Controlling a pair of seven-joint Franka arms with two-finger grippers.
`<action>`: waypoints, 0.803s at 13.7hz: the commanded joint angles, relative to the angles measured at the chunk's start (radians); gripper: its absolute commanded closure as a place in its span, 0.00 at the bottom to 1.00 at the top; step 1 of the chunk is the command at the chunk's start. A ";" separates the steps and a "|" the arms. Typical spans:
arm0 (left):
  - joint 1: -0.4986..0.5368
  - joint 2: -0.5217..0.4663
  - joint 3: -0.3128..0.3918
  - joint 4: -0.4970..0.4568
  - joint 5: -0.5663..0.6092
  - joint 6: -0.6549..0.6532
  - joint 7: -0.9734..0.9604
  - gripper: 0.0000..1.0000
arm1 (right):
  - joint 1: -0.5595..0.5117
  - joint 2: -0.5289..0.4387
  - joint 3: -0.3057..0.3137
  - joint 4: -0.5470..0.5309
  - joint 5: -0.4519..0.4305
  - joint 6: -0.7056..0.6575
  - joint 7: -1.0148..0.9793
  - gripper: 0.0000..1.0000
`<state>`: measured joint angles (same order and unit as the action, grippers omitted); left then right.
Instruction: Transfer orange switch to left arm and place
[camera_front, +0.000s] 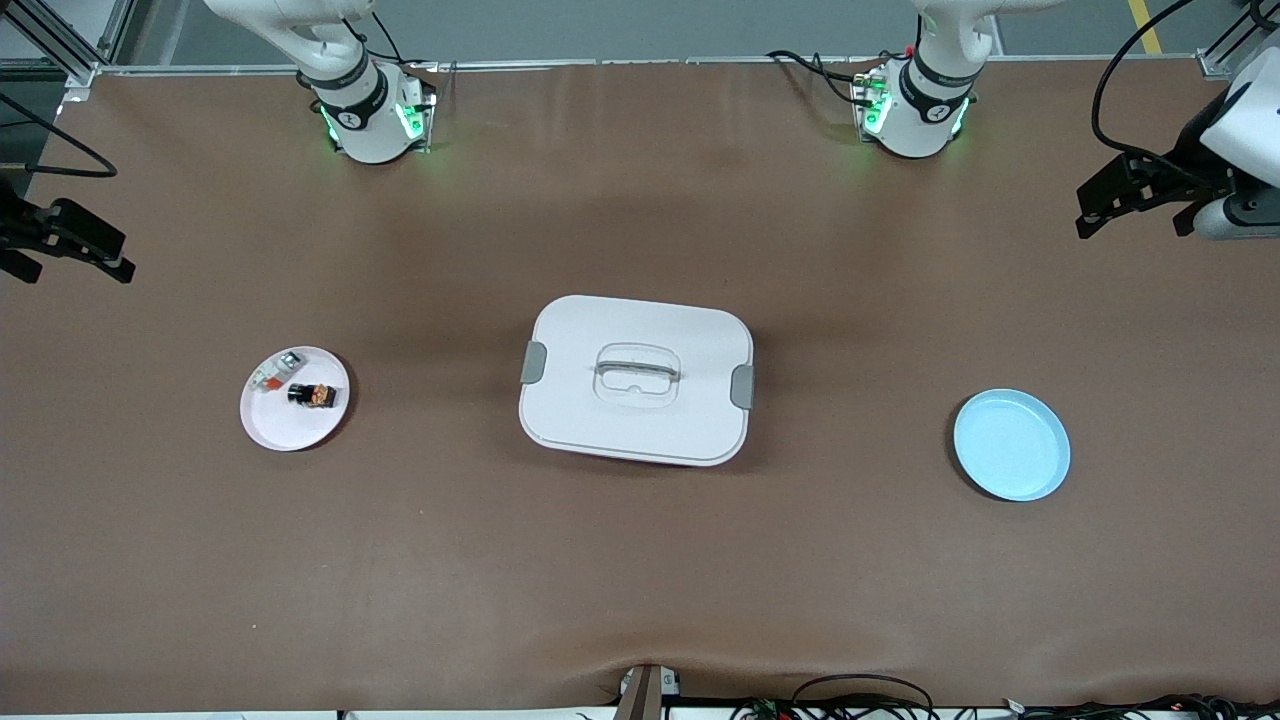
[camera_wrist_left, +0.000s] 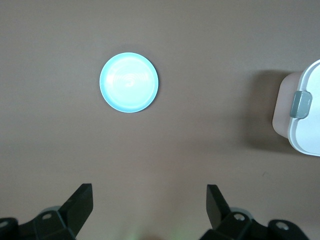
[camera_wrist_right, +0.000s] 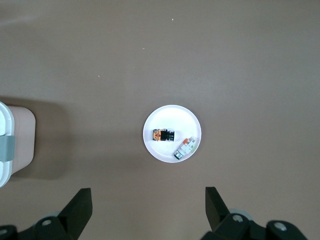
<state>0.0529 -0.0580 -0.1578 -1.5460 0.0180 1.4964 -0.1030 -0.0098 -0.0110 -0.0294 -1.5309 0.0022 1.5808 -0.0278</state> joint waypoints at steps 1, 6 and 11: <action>0.005 -0.005 -0.002 0.007 -0.012 -0.010 -0.003 0.00 | -0.012 0.006 0.008 0.020 0.007 -0.011 -0.003 0.00; 0.005 0.015 0.000 0.036 -0.010 -0.008 -0.001 0.00 | -0.013 0.006 0.006 0.020 0.009 -0.011 -0.001 0.00; 0.008 0.026 0.009 0.040 -0.012 -0.010 -0.006 0.00 | -0.009 0.060 0.006 0.005 0.009 -0.048 0.006 0.00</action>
<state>0.0565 -0.0504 -0.1522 -1.5319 0.0180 1.4976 -0.1034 -0.0098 0.0096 -0.0302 -1.5340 0.0022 1.5453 -0.0277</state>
